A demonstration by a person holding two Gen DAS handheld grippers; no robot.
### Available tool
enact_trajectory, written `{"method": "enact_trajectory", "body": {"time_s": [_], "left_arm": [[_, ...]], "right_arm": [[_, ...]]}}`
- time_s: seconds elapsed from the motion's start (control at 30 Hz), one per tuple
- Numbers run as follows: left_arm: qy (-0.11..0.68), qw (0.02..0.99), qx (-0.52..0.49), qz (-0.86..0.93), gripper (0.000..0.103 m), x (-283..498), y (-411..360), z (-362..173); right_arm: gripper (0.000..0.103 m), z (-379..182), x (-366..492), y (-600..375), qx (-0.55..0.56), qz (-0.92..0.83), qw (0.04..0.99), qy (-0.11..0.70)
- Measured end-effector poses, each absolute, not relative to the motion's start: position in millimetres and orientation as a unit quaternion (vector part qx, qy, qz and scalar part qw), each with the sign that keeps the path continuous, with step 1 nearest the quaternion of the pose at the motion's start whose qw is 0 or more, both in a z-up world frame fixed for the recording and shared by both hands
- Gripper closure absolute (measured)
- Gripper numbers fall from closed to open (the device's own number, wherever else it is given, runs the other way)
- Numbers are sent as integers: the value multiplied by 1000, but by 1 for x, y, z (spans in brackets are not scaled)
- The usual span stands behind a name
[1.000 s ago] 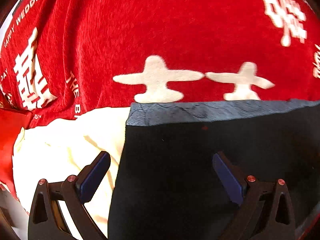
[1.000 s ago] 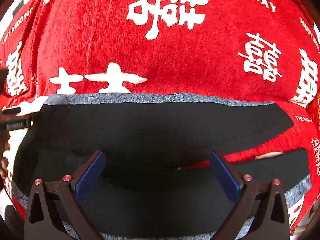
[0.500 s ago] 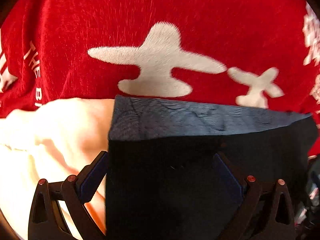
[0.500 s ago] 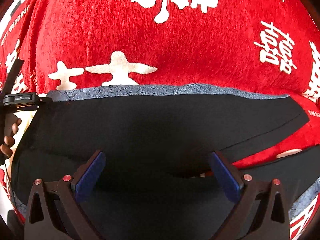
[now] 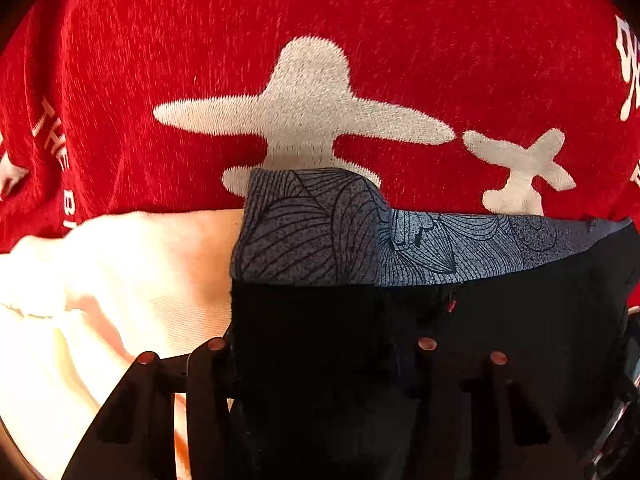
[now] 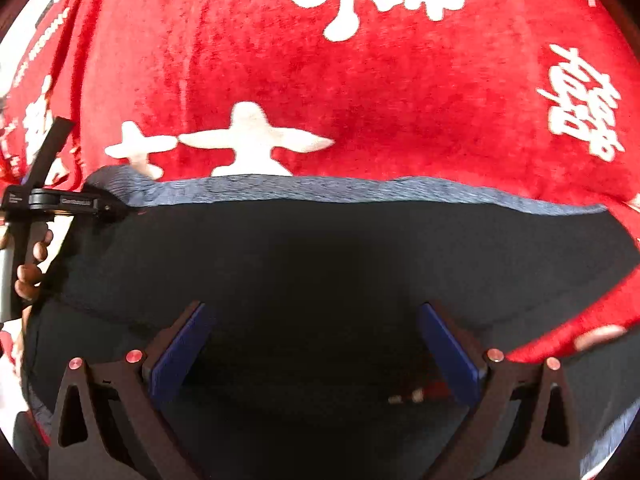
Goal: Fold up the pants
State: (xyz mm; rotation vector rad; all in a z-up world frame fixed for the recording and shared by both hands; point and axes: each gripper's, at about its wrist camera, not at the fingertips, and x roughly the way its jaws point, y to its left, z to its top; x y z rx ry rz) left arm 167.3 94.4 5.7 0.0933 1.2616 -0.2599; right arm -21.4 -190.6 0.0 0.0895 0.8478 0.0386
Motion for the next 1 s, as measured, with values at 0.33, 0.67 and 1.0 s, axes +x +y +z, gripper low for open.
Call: {"method": "enact_trajectory", "body": {"time_s": [0.33,0.67,1.0], "left_arm": [[557,818,33,-138,70,150,105,34],[496,846,49,-188,74,102,122,79],[479,852,50,-207,75,93,117,84]], "right_arm": [[0,9,90,-193,-17,224,867,445],[0,-4,134,-149,-124,345,817,444],[10,-31,180,-131,-133,430,760,469]]}}
